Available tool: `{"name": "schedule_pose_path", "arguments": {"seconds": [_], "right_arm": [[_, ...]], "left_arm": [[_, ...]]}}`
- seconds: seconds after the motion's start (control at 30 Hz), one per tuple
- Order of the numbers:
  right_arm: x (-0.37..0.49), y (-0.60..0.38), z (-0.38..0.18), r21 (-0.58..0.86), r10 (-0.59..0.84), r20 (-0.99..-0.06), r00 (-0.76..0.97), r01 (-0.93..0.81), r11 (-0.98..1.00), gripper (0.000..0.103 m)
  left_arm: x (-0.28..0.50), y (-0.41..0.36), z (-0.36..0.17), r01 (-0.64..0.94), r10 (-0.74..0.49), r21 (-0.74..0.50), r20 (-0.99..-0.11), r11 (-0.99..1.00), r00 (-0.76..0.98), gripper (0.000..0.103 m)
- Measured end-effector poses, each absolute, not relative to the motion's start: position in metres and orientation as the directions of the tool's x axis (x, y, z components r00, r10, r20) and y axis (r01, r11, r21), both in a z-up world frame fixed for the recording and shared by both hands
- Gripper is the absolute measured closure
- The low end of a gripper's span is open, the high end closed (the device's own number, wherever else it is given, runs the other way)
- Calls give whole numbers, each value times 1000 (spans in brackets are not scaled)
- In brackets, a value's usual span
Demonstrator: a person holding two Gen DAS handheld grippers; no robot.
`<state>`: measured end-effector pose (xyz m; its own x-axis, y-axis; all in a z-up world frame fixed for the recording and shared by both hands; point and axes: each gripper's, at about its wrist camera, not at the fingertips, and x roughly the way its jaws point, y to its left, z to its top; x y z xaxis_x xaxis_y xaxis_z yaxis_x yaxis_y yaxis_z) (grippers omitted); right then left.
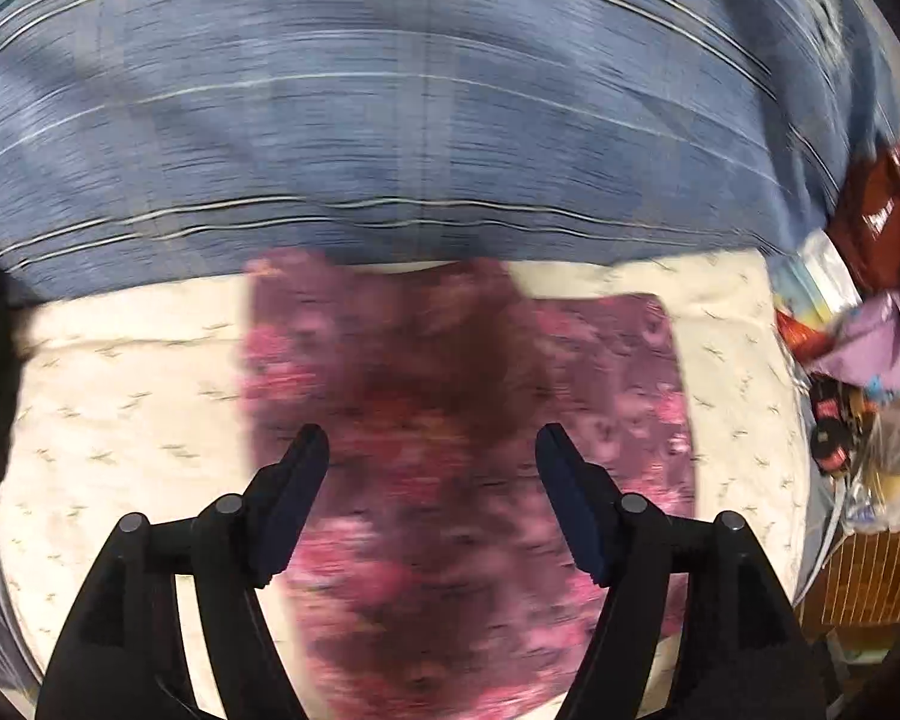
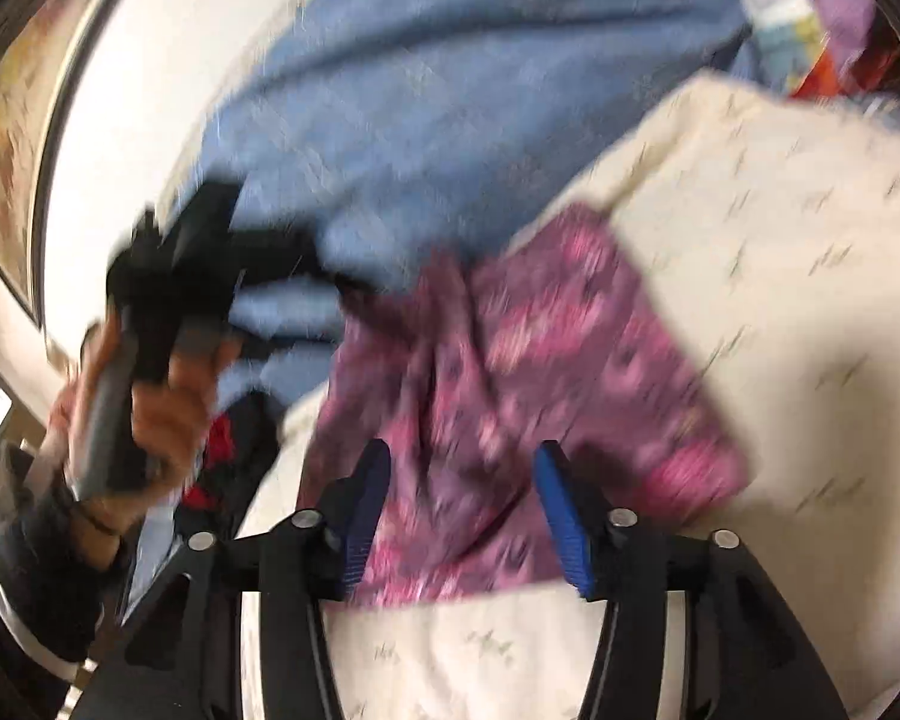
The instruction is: Fold small clothes
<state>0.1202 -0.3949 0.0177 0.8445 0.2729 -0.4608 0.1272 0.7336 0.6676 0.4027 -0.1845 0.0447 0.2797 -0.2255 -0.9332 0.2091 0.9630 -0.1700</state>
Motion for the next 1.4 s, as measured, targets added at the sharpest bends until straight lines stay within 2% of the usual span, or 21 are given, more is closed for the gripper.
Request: {"name": "schedule_pose_path", "arguments": {"seconds": [0.17,0.37,0.4,0.43,0.47,0.53,0.63,0.7,0.77,0.83,0.87,0.93,0.97,1.0,1.03,1.07,1.1,1.4], "right_arm": [[157,-394,12,732,369,-419,830,68,678,50],[200,-364,-4,671,413,-515,751,53,740,51],[201,-357,-4,635,405,-527,747,29,772,58],[200,-352,-3,592,388,-547,742,15,806,68],[205,-348,-1,570,396,-554,732,-13,821,96],[199,-348,3,567,396,-540,743,-26,823,97],[190,-368,15,631,399,-481,781,-8,776,99],[190,-381,6,619,358,-530,769,63,783,99],[193,-392,-19,648,372,-588,718,143,748,99],[187,-394,-18,673,385,-555,737,126,729,98],[184,-394,-14,682,395,-539,744,110,723,91],[178,-398,-11,710,425,-514,746,92,698,87],[174,-402,-12,733,438,-504,745,100,673,76],[171,-407,-16,774,473,-476,741,98,626,61],[169,-409,-19,797,493,-457,741,94,597,58],[169,-410,-19,802,497,-453,740,95,589,58],[169,-409,-18,801,503,-455,735,92,592,58],[170,-401,-15,769,532,-477,700,39,638,57]], "left_arm": [[404,-130,14,66,-314,-307,-925,949,215,32],[394,-101,-29,-52,-458,-470,-875,881,155,32],[393,-103,-33,-47,-455,-468,-875,883,162,32],[391,-103,-33,-42,-452,-465,-876,885,171,39],[389,-105,-31,-38,-451,-465,-873,885,187,46],[385,-106,-24,-29,-469,-486,-855,873,222,50],[377,-103,-17,5,-476,-494,-836,870,271,51],[379,-104,-27,13,-392,-402,-884,916,256,50],[380,-99,-35,3,-398,-410,-884,912,247,47],[380,-97,-27,-16,-412,-430,-875,903,254,48],[377,-94,-20,-15,-415,-434,-870,901,268,50],[370,-94,4,14,-414,-433,-854,901,316,50],[368,-100,18,46,-407,-416,-850,908,335,48],[367,-107,27,77,-397,-396,-851,915,343,46],[368,-119,36,113,-394,-379,-853,918,342,37],[370,-134,42,141,-394,-368,-858,919,329,27],[375,-149,46,164,-381,-346,-870,924,312,24],[403,-263,3,244,-212,-175,-968,954,132,24]]}}
